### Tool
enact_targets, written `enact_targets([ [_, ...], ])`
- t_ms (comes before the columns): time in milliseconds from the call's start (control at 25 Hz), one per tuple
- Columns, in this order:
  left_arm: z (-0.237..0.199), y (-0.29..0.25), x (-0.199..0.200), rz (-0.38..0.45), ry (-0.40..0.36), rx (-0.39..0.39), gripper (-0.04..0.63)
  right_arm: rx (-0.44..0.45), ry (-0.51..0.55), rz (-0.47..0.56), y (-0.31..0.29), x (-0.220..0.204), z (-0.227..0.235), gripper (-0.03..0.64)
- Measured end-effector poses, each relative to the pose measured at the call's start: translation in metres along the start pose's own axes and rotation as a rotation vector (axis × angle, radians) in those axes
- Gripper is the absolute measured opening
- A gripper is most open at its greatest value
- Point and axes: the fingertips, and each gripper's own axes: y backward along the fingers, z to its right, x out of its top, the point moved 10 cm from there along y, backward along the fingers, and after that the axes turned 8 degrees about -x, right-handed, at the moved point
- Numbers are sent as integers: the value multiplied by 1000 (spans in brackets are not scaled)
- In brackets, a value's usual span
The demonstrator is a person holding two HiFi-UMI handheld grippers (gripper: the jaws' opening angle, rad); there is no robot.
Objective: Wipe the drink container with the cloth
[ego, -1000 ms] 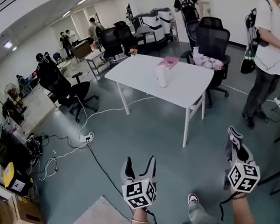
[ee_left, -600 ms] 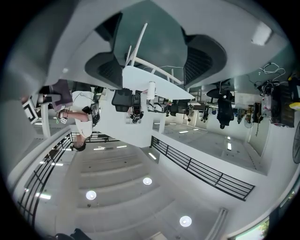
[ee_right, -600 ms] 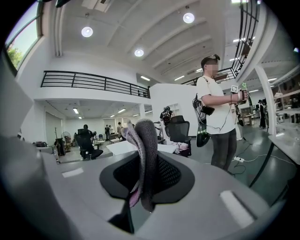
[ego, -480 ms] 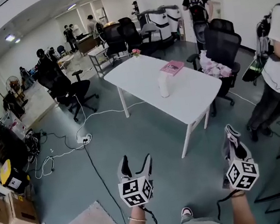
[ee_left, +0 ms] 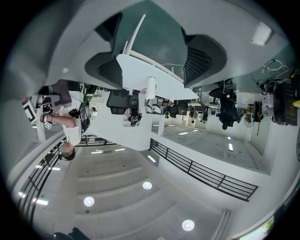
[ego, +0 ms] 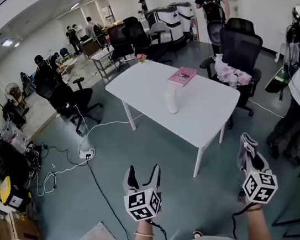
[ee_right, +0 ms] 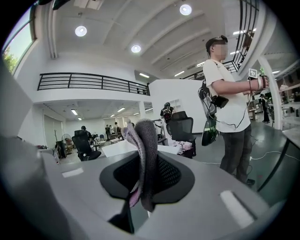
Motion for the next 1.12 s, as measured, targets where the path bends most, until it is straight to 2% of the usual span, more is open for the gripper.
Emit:
enact_targets([
  [240, -1, -43, -3, -39, 6, -25, 410, -21, -12, -49, -20, -10, 12, 67],
  [480, -10, -101, 0, -34, 0, -70, 410, -47, -17, -69, -58, -14, 10, 67],
  [1120, -84, -291, 52, -9, -22, -174, 410, -104, -46, -12, -223, 44, -51, 67],
])
